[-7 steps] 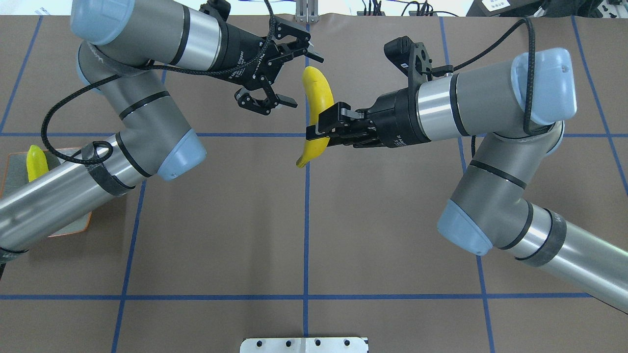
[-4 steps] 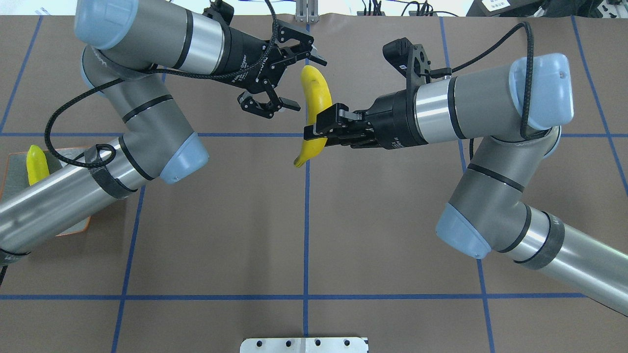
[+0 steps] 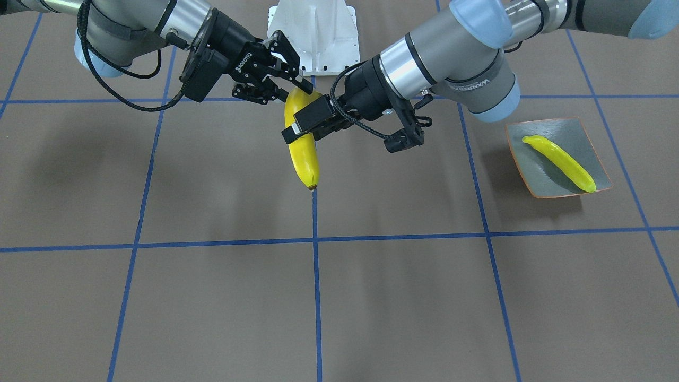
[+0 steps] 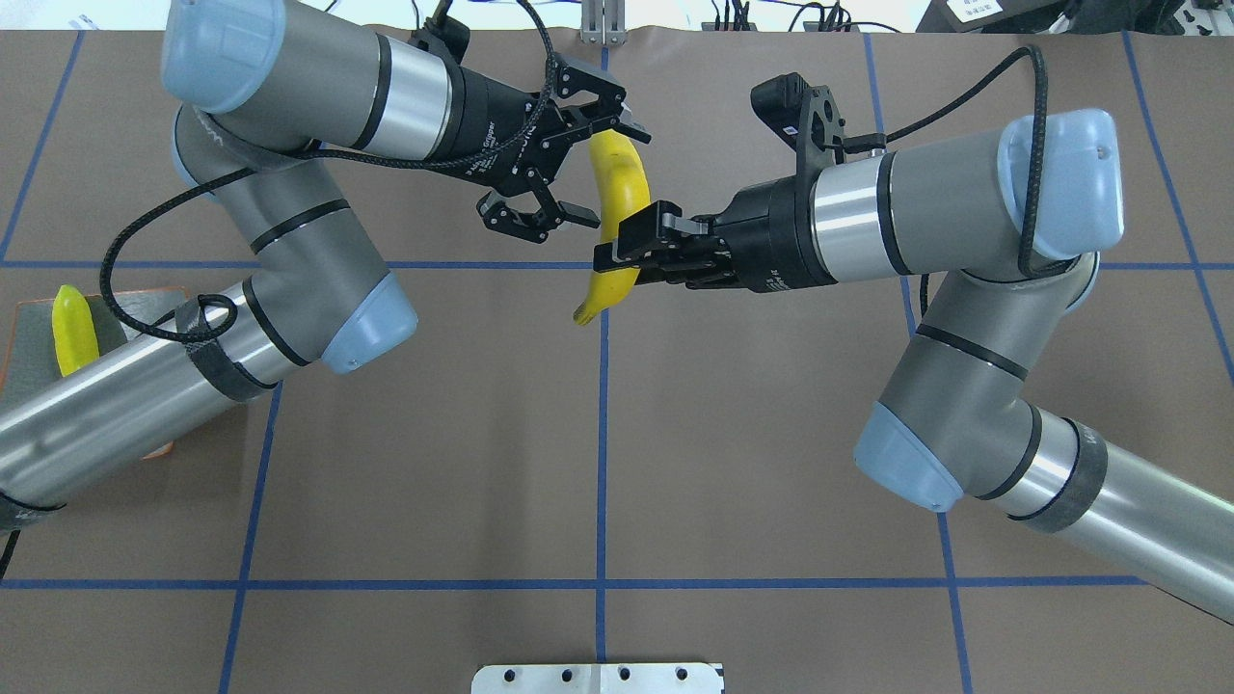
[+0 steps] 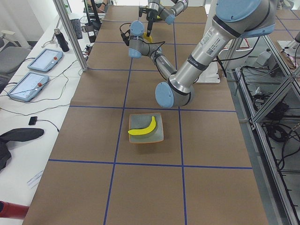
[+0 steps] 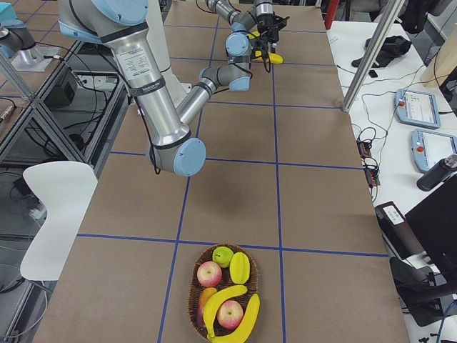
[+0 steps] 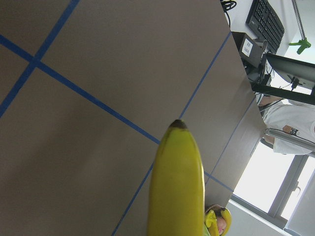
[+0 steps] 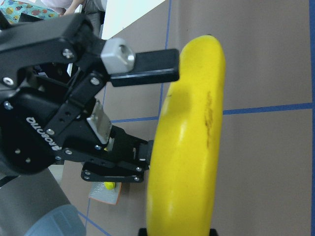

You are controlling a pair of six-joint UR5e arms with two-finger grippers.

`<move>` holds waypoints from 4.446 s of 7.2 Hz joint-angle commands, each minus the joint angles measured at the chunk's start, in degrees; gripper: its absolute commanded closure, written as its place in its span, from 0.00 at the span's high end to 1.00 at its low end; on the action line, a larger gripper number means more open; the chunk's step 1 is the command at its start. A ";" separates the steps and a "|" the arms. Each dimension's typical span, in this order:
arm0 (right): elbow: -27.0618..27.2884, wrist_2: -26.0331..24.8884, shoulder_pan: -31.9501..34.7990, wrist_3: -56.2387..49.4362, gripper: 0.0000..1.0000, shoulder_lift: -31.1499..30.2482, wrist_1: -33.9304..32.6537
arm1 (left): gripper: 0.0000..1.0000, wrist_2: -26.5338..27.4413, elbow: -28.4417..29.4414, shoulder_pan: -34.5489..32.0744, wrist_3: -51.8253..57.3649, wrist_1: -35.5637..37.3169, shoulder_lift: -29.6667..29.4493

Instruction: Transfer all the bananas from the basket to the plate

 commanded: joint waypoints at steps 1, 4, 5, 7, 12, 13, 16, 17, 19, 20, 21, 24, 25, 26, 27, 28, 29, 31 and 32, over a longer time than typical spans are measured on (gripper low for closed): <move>-0.26 -0.36 -0.81 -0.28 0.00 -0.07 1.59 | 0.81 0.01 0.00 0.05 -0.13 -0.38 -0.03; -0.26 -0.36 -0.99 -0.54 0.00 -0.07 1.87 | 0.00 0.01 0.00 0.23 -0.04 -0.38 -0.12; -0.26 -0.27 -0.99 -0.63 0.00 -0.16 1.96 | 0.00 0.01 0.00 0.40 0.05 -0.38 -0.03; -0.26 -0.27 -0.90 -0.81 1.00 -0.25 1.96 | 0.00 0.01 -0.09 0.32 0.05 -0.38 0.06; 1.14 0.43 1.20 -0.45 1.00 -8.05 9.95 | 0.00 -0.95 -3.84 -3.44 1.80 -0.38 7.04; 1.58 0.26 2.43 -0.54 1.00 -10.85 9.96 | 0.00 -4.78 -5.87 -5.81 5.46 -0.12 11.96; 2.29 -0.44 6.39 -0.54 1.00 -18.15 9.87 | 0.00 -9.57 -7.21 -15.04 12.31 0.58 26.90; 1.85 -0.97 6.83 -0.63 1.00 -20.44 9.78 | 0.00 -9.92 -7.64 -16.45 18.62 1.54 32.35; 1.59 -5.26 6.92 -0.72 1.00 -24.58 9.43 | 0.00 -10.10 -7.82 -17.87 26.10 4.88 39.48; 1.41 -6.93 6.84 -0.72 1.00 -25.46 9.26 | 0.00 -9.92 -8.08 -19.09 34.24 5.42 44.13; 1.24 -9.21 6.75 -0.72 1.00 -25.82 9.25 | 0.00 -9.40 -9.04 -20.41 39.54 10.56 45.05; 1.24 -9.76 6.75 -0.72 1.00 -26.79 9.25 | 0.00 -2.03 -16.24 -19.72 47.39 32.78 44.97; 0.97 -9.85 6.75 -0.72 1.00 -26.70 9.25 | 0.00 0.86 -16.35 -19.29 48.38 37.37 44.71; 0.80 -9.76 6.75 -0.63 1.00 -26.70 9.25 | 0.00 2.37 -16.17 -18.41 48.39 39.50 44.18; 0.88 -9.76 6.75 -0.72 1.00 -26.79 9.25 | 0.00 2.47 -15.91 -18.14 48.39 39.61 44.27; 0.80 -9.85 6.75 -0.63 1.00 -26.70 9.25 | 0.00 2.47 -15.82 -17.18 48.39 39.96 44.62; 0.71 -9.76 6.75 -0.63 1.00 -26.70 9.25 | 0.00 2.21 -16.34 -17.00 48.30 42.40 44.71; 0.79 -9.76 6.66 -0.63 1.00 -26.61 9.25 | 0.00 1.86 -16.78 -16.73 48.39 43.74 46.88; 0.79 -9.76 6.66 -0.63 1.00 -26.61 9.34 | 0.00 1.86 -17.14 -16.56 48.39 43.74 48.12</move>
